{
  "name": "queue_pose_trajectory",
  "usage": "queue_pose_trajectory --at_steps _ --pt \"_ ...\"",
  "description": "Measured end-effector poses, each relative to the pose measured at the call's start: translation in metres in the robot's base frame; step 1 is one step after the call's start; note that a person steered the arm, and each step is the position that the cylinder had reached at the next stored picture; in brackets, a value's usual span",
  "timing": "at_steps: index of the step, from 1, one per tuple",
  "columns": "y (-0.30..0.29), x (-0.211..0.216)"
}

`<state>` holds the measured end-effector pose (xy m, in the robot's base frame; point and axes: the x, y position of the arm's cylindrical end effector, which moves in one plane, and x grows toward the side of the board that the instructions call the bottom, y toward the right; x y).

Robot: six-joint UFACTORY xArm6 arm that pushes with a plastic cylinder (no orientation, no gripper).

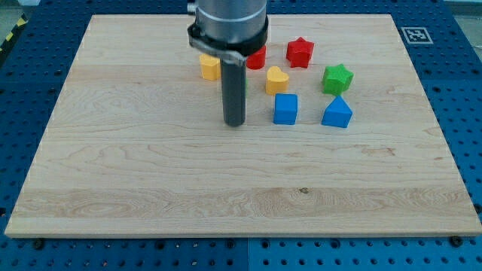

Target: Move the red circle right a bit

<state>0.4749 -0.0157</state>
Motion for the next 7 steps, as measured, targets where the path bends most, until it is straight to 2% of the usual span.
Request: queue_pose_trajectory --at_steps 1,2,5,7 --pt "-0.002 0.067" --pt "-0.007 0.092" --pt "-0.007 0.100" --pt "-0.109 0.043"
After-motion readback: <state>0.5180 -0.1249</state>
